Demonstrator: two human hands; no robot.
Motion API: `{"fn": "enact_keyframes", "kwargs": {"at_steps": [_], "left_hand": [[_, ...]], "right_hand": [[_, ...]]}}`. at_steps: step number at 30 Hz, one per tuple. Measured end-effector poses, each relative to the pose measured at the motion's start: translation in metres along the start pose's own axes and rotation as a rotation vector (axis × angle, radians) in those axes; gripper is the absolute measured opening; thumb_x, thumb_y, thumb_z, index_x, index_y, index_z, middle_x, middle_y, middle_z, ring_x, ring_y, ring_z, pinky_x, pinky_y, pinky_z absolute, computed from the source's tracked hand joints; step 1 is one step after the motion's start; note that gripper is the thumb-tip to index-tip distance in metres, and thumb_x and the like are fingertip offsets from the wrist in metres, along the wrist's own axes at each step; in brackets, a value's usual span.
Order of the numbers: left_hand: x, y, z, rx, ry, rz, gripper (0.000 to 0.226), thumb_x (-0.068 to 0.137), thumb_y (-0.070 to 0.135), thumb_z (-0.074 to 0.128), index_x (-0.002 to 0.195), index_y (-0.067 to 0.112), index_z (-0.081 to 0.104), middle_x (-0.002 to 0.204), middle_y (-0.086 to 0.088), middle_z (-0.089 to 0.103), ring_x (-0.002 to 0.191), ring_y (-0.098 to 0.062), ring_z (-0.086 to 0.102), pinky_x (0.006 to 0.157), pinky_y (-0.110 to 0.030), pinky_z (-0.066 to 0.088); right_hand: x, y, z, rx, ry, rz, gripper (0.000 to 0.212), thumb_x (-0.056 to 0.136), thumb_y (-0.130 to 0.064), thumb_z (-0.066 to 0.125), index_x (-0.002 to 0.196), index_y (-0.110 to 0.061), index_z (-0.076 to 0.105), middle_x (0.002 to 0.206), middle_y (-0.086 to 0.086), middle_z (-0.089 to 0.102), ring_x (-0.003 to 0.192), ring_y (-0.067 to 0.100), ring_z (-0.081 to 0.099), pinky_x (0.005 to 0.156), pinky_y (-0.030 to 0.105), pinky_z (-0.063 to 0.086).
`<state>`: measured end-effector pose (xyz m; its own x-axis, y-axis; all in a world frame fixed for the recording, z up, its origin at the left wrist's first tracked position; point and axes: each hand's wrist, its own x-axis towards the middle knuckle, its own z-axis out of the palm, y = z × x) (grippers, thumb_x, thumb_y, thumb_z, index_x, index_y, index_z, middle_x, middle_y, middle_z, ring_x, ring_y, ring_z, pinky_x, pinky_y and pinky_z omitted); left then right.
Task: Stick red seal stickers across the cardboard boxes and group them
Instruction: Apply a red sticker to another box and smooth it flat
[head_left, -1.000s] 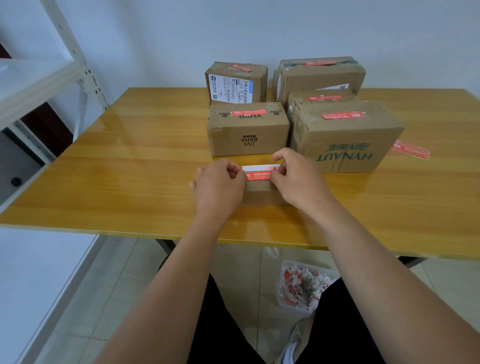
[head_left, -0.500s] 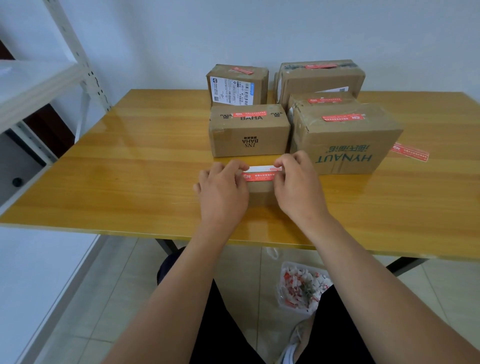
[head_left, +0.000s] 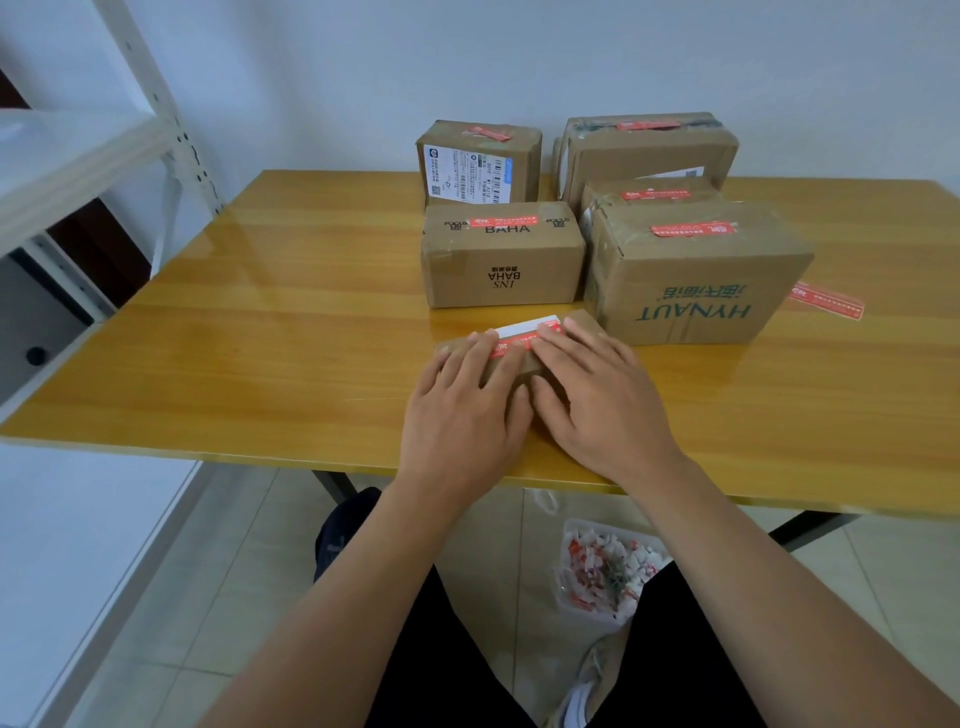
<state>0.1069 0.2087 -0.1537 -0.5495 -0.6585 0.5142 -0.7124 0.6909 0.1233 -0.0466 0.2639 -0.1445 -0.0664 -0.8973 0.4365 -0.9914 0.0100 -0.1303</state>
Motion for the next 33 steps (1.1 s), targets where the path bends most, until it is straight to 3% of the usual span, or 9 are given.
{"fn": "enact_keyframes", "kwargs": {"at_steps": [5,11,19,33], "left_hand": [[-0.002,0.004,0.002,0.004,-0.024,-0.016,0.045,0.098,0.038,0.043,0.133,0.013,0.056,0.143,-0.009,0.052,0.135,-0.027,0.045,0.113,-0.046,0.032],[0.003,0.011,0.005,0.052,-0.048,-0.057,0.047,0.097,0.041,0.041,0.139,0.02,0.05,0.139,-0.002,0.054,0.135,-0.025,0.043,0.114,-0.045,0.03],[-0.002,0.012,0.013,0.06,0.002,-0.063,0.048,0.094,0.034,0.047,0.136,0.012,0.052,0.137,-0.012,0.053,0.132,-0.03,0.045,0.115,-0.047,0.028],[-0.002,0.013,0.012,0.056,-0.008,-0.077,0.047,0.094,0.037,0.047,0.131,0.009,0.053,0.126,-0.012,0.056,0.127,-0.031,0.049,0.113,-0.047,0.032]], "right_hand": [[0.002,0.002,0.002,0.05,0.053,0.088,0.052,0.097,-0.039,0.039,0.129,-0.005,0.061,0.135,0.011,0.06,0.131,0.026,0.051,0.107,0.04,0.039],[0.002,0.0,0.005,-0.021,0.056,0.044,0.043,0.099,-0.039,0.04,0.133,-0.018,0.058,0.129,0.006,0.056,0.119,0.026,0.05,0.098,0.04,0.04],[-0.004,-0.003,0.014,-0.013,0.091,0.072,0.053,0.096,-0.043,0.042,0.132,-0.008,0.057,0.138,0.007,0.054,0.136,0.026,0.041,0.108,0.041,0.032],[-0.004,-0.005,0.014,0.028,0.122,0.123,0.055,0.097,-0.039,0.039,0.131,-0.001,0.058,0.138,0.015,0.056,0.134,0.028,0.046,0.114,0.042,0.034]]}}
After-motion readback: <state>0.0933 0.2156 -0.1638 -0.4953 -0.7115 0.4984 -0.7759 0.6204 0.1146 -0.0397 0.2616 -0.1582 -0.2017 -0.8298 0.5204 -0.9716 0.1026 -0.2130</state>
